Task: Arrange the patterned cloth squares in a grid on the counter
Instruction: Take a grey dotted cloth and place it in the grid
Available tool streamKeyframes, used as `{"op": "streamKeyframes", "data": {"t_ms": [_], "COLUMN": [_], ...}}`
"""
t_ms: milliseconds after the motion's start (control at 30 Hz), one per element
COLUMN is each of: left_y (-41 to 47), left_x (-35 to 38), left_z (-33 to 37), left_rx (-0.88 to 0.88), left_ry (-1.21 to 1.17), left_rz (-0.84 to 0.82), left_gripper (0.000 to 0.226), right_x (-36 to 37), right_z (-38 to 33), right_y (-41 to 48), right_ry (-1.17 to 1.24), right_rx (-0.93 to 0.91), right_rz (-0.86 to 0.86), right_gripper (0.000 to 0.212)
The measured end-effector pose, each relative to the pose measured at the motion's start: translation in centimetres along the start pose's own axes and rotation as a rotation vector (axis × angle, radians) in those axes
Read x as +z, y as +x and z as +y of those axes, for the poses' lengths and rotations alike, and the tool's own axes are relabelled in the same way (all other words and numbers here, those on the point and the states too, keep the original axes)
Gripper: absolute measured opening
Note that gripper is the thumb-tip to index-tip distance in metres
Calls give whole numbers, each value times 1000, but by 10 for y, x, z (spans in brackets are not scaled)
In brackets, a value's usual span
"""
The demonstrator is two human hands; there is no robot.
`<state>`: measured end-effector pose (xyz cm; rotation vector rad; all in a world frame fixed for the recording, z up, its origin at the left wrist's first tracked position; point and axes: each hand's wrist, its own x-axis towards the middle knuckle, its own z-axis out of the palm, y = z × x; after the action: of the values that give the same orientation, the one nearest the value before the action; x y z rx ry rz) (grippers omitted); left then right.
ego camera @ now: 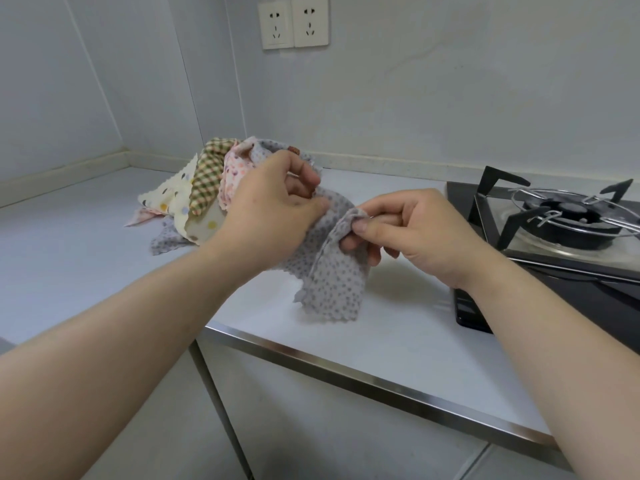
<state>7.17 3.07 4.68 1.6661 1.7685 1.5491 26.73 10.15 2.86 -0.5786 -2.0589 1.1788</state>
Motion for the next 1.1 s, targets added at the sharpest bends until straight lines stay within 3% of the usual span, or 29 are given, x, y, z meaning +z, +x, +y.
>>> {"op": "streamKeyframes", "data": {"t_ms": [367,633,767,933,1100], "left_y": [-11,-16,-21,-14,1], "left_x": [4,7,7,6,-5], "left_z": [8,11,17,8,-2], "left_rx": [27,43,70,63,85], "left_ry": [-51,-106,-112,-94,-66], "left_rz": [-92,-113,-136,-53,130], "left_gripper": [16,12,23,18,22], "right_x": [10,12,14,16,14], "right_z": [5,4,2,2,4], "right_y": [3,3,1,1,-1], "right_ry": [-173,-238,-276,-327,-571], "right_rx": [-56,-57,-72,-63,-5], "right_rz": [221,260,281,276,112], "right_gripper": [16,21,20,24,40]}}
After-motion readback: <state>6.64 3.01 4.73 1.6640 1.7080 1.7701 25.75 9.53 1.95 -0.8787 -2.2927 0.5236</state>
